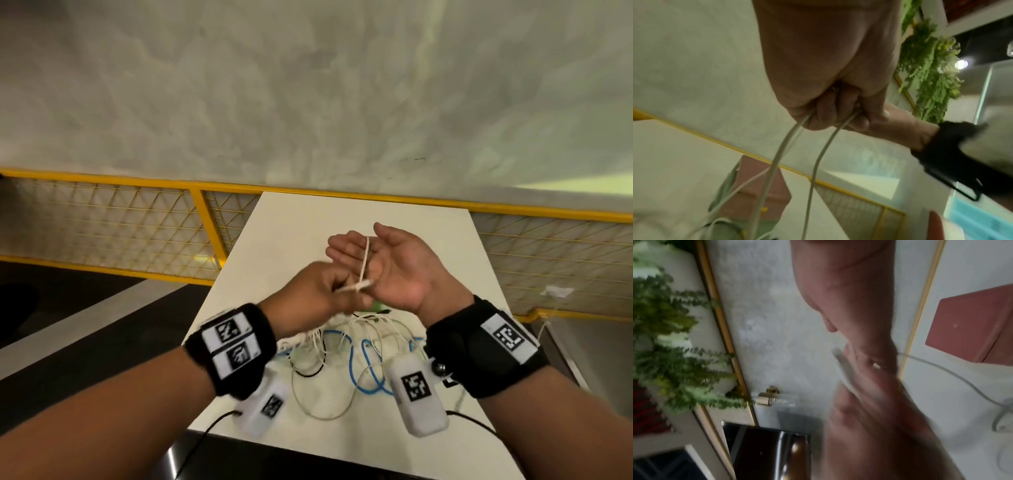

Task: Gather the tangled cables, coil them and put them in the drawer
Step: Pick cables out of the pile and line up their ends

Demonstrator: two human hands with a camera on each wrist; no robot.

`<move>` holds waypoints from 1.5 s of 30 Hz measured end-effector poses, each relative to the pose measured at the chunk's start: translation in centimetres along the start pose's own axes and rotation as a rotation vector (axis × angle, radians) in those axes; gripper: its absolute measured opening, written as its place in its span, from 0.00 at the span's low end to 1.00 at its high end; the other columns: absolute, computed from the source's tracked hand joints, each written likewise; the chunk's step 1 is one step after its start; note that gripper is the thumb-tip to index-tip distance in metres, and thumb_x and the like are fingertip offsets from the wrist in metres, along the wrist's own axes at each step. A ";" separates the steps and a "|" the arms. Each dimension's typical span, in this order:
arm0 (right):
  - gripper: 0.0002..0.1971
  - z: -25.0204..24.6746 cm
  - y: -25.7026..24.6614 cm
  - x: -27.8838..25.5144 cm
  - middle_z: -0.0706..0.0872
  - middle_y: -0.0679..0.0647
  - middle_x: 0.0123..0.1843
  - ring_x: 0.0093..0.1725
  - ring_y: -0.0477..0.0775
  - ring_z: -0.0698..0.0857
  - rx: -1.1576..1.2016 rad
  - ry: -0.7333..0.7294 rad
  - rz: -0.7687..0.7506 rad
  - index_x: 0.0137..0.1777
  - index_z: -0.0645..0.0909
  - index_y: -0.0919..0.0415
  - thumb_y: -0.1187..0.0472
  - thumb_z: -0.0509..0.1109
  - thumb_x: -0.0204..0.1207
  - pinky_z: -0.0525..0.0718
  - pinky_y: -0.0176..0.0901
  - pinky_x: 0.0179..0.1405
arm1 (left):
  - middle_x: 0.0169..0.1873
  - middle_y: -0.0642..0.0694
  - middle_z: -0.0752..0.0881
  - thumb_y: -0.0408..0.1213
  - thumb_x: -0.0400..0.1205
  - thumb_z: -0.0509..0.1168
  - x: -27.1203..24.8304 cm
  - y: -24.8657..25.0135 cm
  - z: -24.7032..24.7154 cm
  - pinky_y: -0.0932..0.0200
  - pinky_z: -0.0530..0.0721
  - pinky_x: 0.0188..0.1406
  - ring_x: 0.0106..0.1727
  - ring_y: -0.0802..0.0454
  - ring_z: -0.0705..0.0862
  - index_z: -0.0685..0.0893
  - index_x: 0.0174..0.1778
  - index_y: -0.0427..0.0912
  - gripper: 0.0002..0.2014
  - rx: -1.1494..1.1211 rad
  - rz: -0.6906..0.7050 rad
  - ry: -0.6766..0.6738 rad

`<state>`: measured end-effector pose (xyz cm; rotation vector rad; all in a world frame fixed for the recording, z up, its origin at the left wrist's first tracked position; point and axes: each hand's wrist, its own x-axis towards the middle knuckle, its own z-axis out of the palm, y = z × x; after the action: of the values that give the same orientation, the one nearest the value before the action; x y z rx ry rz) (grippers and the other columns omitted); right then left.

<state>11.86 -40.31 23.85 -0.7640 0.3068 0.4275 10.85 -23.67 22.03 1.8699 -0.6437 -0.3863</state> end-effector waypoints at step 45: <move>0.12 -4.3 5.8 -5.3 0.90 0.59 0.48 0.47 0.50 0.85 -1.172 -0.355 0.295 0.57 0.87 0.61 0.61 0.69 0.76 0.75 0.45 0.44 | 0.29 0.29 0.65 0.26 0.74 0.71 -4.1 2.7 -11.7 0.67 0.64 0.17 0.24 0.51 0.67 0.85 0.61 0.38 0.18 -0.298 0.042 0.507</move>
<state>3.94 -41.02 19.67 -1.7604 -0.2191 1.0381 13.21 -13.23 28.79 1.5769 -0.2619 0.0277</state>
